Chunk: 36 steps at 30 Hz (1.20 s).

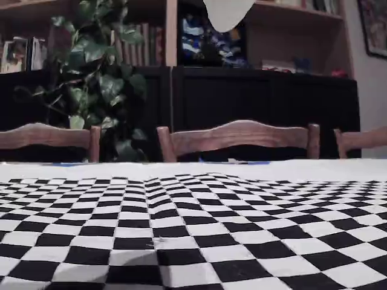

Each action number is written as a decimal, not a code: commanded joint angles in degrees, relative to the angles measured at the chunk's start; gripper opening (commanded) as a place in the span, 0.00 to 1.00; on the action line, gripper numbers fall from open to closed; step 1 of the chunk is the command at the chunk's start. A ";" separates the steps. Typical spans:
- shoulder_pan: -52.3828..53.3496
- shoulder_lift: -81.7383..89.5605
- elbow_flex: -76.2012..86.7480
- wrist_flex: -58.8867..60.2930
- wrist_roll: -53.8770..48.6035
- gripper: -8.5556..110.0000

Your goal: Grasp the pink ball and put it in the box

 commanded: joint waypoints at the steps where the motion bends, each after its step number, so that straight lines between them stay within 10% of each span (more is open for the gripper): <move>1: -3.60 2.72 0.35 4.31 2.99 0.07; 36: -13.01 7.65 0.35 29.97 9.76 0.07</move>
